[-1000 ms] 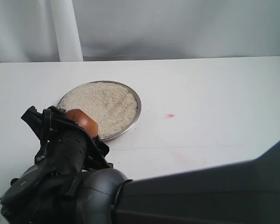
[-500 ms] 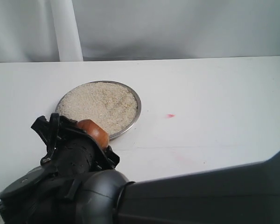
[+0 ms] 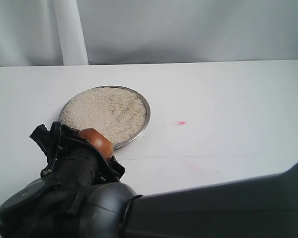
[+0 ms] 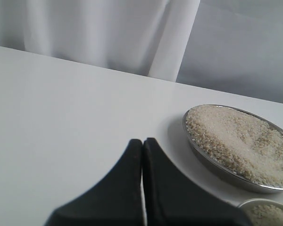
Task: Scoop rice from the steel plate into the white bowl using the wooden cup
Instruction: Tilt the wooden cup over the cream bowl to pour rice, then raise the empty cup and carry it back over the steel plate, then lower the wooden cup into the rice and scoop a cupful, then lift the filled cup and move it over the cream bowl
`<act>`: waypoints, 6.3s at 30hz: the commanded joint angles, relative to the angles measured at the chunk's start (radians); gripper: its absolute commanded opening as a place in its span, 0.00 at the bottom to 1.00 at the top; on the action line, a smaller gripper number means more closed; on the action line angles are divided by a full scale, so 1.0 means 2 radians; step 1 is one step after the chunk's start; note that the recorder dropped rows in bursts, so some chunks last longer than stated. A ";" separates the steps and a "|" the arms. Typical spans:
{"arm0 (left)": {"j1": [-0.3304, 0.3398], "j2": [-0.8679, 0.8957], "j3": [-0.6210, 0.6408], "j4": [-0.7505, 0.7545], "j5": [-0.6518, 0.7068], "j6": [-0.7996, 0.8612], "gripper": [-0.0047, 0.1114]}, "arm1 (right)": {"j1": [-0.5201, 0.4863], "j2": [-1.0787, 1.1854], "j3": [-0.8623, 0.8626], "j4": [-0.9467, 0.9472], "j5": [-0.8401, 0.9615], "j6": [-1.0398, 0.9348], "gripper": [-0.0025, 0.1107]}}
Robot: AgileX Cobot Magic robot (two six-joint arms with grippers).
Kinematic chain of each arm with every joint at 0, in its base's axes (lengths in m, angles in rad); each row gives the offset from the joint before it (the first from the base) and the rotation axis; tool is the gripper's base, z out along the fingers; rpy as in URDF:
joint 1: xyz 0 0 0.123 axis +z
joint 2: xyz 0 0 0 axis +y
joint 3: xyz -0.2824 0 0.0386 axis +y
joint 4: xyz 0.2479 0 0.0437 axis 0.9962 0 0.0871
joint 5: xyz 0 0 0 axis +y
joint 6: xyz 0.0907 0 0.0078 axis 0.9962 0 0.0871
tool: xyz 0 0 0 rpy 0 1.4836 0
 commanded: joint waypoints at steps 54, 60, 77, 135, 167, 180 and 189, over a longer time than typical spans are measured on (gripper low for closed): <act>-0.003 0.000 0.001 -0.002 -0.003 -0.001 0.04 | 0.007 -0.010 -0.001 -0.107 0.016 0.076 0.02; -0.003 0.000 0.001 -0.002 -0.003 -0.001 0.04 | -0.070 -0.055 -0.015 0.038 -0.085 0.109 0.02; -0.003 0.000 0.001 -0.002 -0.003 -0.001 0.04 | -0.260 -0.029 -0.247 0.319 -0.092 -0.066 0.02; -0.003 0.000 0.001 -0.002 -0.003 -0.001 0.04 | -0.226 0.250 -0.330 0.152 -0.153 -0.117 0.02; -0.003 0.000 0.001 -0.002 -0.003 -0.001 0.04 | -0.228 0.250 -0.330 0.348 -0.230 -0.107 0.02; -0.003 0.000 0.001 -0.002 -0.003 -0.001 0.04 | -0.267 0.247 -0.330 0.479 -0.226 -0.091 0.02; -0.003 0.000 0.001 -0.002 -0.003 -0.001 0.04 | -0.292 0.245 -0.330 0.655 -0.247 -0.155 0.02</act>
